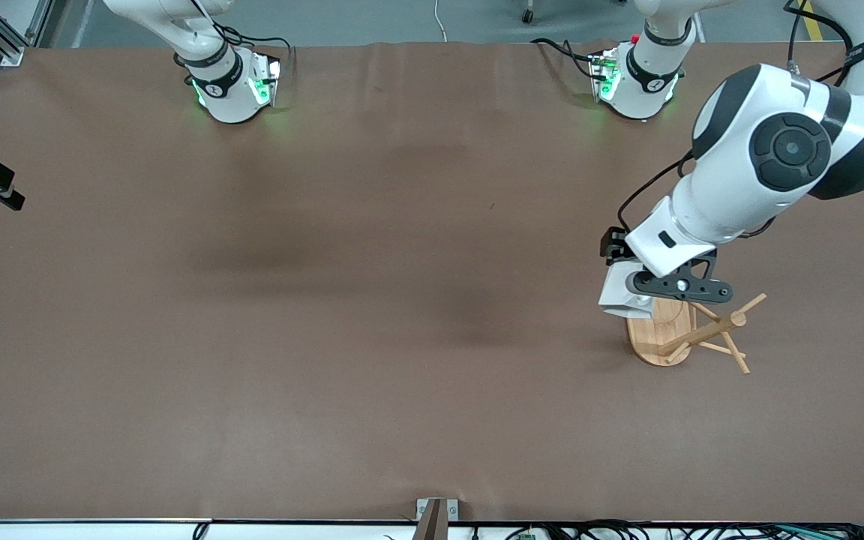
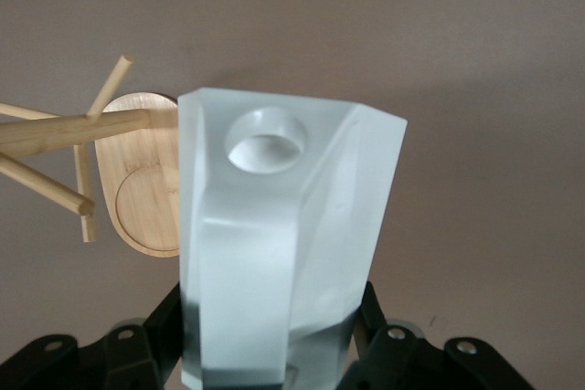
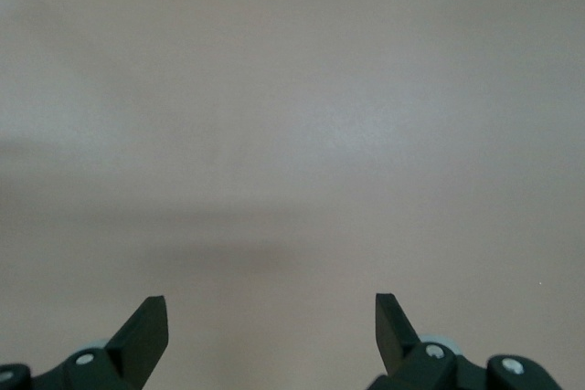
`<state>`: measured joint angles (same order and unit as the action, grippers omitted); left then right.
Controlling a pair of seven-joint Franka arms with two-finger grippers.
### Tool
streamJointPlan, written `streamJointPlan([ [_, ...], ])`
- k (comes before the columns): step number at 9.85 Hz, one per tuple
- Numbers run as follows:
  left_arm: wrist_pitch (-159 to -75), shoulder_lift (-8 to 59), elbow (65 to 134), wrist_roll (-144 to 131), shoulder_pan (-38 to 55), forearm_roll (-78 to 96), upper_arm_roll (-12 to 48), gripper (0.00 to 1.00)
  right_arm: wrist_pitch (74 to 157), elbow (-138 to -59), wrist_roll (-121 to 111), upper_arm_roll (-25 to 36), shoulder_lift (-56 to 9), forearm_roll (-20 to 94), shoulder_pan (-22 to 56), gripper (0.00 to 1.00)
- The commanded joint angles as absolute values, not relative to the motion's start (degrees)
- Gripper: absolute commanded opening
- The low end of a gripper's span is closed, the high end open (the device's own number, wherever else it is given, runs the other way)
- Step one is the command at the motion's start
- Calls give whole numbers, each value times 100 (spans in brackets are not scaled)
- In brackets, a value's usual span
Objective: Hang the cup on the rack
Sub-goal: 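Slide the cup handle onto a rack peg with the left gripper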
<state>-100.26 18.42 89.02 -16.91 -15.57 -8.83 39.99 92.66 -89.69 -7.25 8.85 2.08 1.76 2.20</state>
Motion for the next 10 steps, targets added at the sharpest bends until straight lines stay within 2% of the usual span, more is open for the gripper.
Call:
streamJointPlan([
  [1,-10108,1916,9070,-1801,-1661,-976,4043,20,9211,-9150,-615,791,361,53,114,100],
  [5,-10160,1750,9473,-1802,-1627,-905,3798,19,9158,-9167,-606,800,352,44,79,100],
  [8,-10353,1696,9606,-1635,-1118,-564,3096,19,9193,-9105,-615,800,343,26,53,100],
  [10,-10773,1460,10025,-1259,-968,-275,2744,19,9176,-9105,-606,800,334,26,62,100],
])
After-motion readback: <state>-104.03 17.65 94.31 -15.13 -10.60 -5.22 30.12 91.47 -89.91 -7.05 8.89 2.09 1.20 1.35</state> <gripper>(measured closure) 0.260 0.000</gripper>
